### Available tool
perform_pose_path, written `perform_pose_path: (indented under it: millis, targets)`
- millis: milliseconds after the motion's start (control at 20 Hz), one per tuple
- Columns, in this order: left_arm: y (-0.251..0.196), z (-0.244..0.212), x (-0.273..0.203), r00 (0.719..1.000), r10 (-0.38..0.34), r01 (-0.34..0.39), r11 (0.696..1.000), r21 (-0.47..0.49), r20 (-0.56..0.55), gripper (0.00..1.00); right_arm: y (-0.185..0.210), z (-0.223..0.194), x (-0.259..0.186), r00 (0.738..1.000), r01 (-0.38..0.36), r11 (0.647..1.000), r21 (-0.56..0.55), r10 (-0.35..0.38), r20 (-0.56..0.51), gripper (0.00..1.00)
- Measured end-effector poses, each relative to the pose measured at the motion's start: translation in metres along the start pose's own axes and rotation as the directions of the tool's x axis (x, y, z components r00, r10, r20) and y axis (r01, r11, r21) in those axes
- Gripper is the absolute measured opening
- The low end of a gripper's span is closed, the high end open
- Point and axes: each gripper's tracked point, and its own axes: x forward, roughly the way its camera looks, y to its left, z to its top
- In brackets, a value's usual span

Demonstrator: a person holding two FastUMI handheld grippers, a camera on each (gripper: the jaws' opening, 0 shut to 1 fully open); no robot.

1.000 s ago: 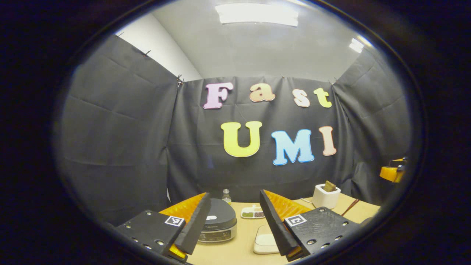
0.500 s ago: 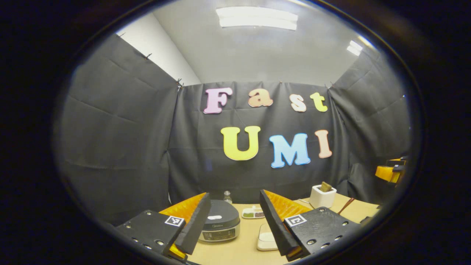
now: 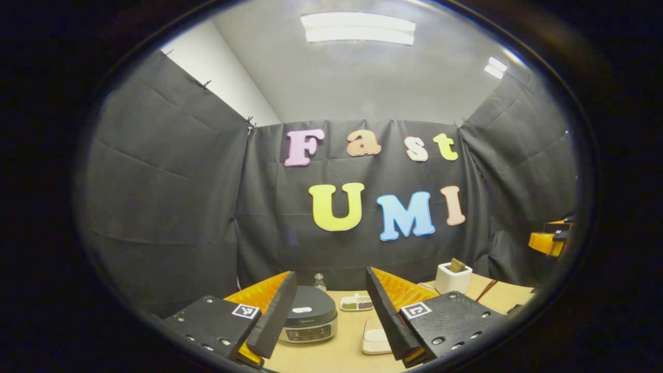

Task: Close the left gripper, press the button to open the rice cooker; take a wooden spoon from the chopstick holder with the right hand, scoop a spoonful of rice and pour it into the rice cooker, then put the wooden spoon back into the chopstick holder.

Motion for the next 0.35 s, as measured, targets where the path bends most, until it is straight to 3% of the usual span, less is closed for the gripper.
perform_pose_path:
  millis: [350]
  targets:
    - [-0.0010, -0.0009, -0.0014, 1.000, 0.001, -0.001, 1.000, -0.010, 0.002, 0.82, 0.0016, 0.0022, -0.0021, 1.000, 0.001, 1.000, -0.006, -0.001, 0.004, 0.98]
